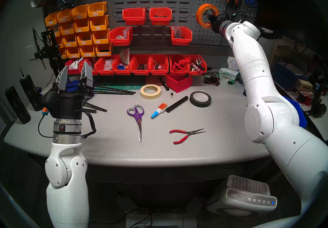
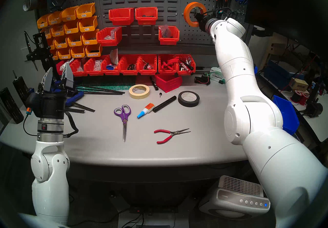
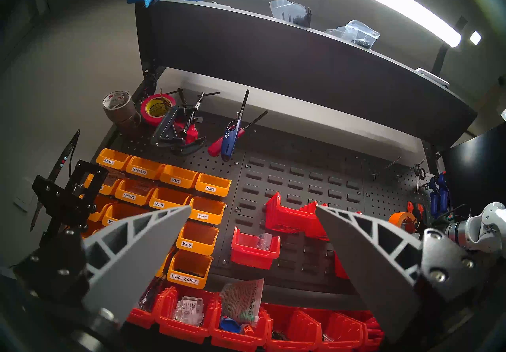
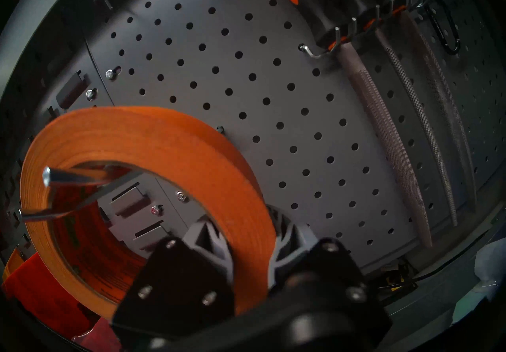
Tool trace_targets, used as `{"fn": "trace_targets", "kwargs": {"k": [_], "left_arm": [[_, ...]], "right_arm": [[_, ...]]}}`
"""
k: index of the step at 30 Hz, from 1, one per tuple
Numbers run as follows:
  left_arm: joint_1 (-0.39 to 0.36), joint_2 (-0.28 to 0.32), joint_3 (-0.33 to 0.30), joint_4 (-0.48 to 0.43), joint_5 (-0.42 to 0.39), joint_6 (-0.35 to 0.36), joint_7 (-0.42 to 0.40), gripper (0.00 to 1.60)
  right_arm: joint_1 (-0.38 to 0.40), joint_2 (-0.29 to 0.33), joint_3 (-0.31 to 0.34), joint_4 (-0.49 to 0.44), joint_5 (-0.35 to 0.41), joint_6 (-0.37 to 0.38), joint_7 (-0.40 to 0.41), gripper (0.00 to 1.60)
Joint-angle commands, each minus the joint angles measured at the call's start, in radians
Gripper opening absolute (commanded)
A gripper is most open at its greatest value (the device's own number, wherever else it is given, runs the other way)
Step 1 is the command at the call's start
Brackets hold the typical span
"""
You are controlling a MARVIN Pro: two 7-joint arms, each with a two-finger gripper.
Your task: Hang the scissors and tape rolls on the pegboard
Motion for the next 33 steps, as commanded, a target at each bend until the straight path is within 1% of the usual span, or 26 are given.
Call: {"fn": "trace_targets", "kwargs": {"k": [1, 2, 3, 4, 5, 7, 8, 9, 10, 11, 17, 18, 19, 20, 21, 22, 23, 24, 26, 28, 30, 33], "left_arm": [[-0.015, 0.005, 0.001, -0.026, -0.006, -0.004, -0.005, 1.6], [-0.015, 0.005, 0.001, -0.026, -0.006, -0.005, -0.005, 1.6], [-0.014, 0.006, 0.001, -0.027, -0.007, -0.005, -0.006, 1.6], [-0.014, 0.006, 0.001, -0.027, -0.008, -0.005, -0.006, 1.6], [-0.013, 0.006, 0.002, -0.027, -0.008, -0.005, -0.007, 1.6], [-0.011, 0.006, 0.004, -0.029, -0.01, -0.006, -0.008, 1.6], [-0.01, 0.006, 0.005, -0.029, -0.01, -0.006, -0.009, 1.6], [-0.009, 0.006, 0.006, -0.03, -0.01, -0.005, -0.01, 1.6], [-0.008, 0.005, 0.007, -0.03, -0.011, -0.006, -0.011, 1.6], [-0.008, 0.006, 0.007, -0.03, -0.011, -0.005, -0.011, 1.6], [-0.004, 0.006, 0.009, -0.033, -0.012, -0.006, -0.013, 1.6], [-0.003, 0.006, 0.009, -0.034, -0.012, -0.007, -0.013, 1.6], [-0.001, 0.005, 0.009, -0.035, -0.013, -0.007, -0.013, 1.6], [0.0, 0.005, 0.009, -0.036, -0.013, -0.007, -0.014, 1.6], [0.003, 0.005, 0.009, -0.037, -0.014, -0.008, -0.014, 1.6], [0.003, 0.005, 0.009, -0.037, -0.014, -0.008, -0.014, 1.6], [0.004, 0.005, 0.009, -0.037, -0.014, -0.008, -0.014, 1.6], [0.004, 0.005, 0.009, -0.038, -0.014, -0.008, -0.015, 1.6], [0.005, 0.005, 0.009, -0.038, -0.016, -0.01, -0.016, 1.6], [0.006, 0.005, 0.008, -0.039, -0.018, -0.011, -0.017, 1.6], [0.007, 0.006, 0.008, -0.04, -0.02, -0.012, -0.018, 1.6], [0.008, 0.007, 0.007, -0.041, -0.021, -0.011, -0.019, 1.6]], "right_arm": [[0.026, 0.031, -0.015, -0.078, -0.033, -0.022, 0.002, 0.0], [0.023, 0.031, -0.009, -0.084, -0.027, -0.02, 0.004, 0.0], [0.018, 0.038, -0.018, -0.094, -0.036, -0.018, 0.005, 0.13], [0.014, 0.038, -0.015, -0.101, -0.034, -0.016, 0.003, 0.72], [0.009, 0.039, -0.011, -0.108, -0.031, -0.015, 0.004, 0.76], [-0.002, 0.044, -0.008, -0.126, -0.031, -0.012, 0.003, 0.8], [-0.007, 0.047, -0.007, -0.135, -0.031, -0.008, 0.005, 1.04], [-0.014, 0.049, -0.004, -0.145, -0.03, -0.007, 0.004, 1.12], [-0.021, 0.051, -0.003, -0.156, -0.029, -0.005, 0.004, 1.12], [-0.027, 0.054, -0.001, -0.166, -0.029, -0.002, 0.004, 1.24], [-0.076, 0.074, 0.006, -0.235, -0.031, 0.026, 0.0, 1.27], [-0.073, 0.079, 0.002, -0.224, -0.034, 0.026, 0.009, 1.26], [-0.097, 0.084, 0.007, -0.257, -0.032, 0.042, 0.002, 1.25], [-0.099, 0.088, 0.007, -0.253, -0.029, 0.048, 0.012, 1.2], [-0.123, 0.099, 0.009, -0.277, -0.029, 0.066, 0.014, 1.2], [-0.123, 0.099, 0.009, -0.277, -0.029, 0.066, 0.014, 1.2], [-0.153, 0.105, 0.017, -0.32, -0.023, 0.089, 0.01, 1.2], [-0.152, 0.112, 0.009, -0.308, -0.033, 0.091, 0.015, 1.22], [-0.179, 0.12, 0.011, -0.331, -0.031, 0.118, 0.018, 1.21], [-0.206, 0.125, 0.013, -0.35, -0.031, 0.126, 0.024, 1.2], [-0.229, 0.126, 0.021, -0.372, -0.025, 0.133, 0.03, 1.24], [-0.26, 0.13, 0.033, -0.413, -0.018, 0.137, 0.044, 1.24]]}}
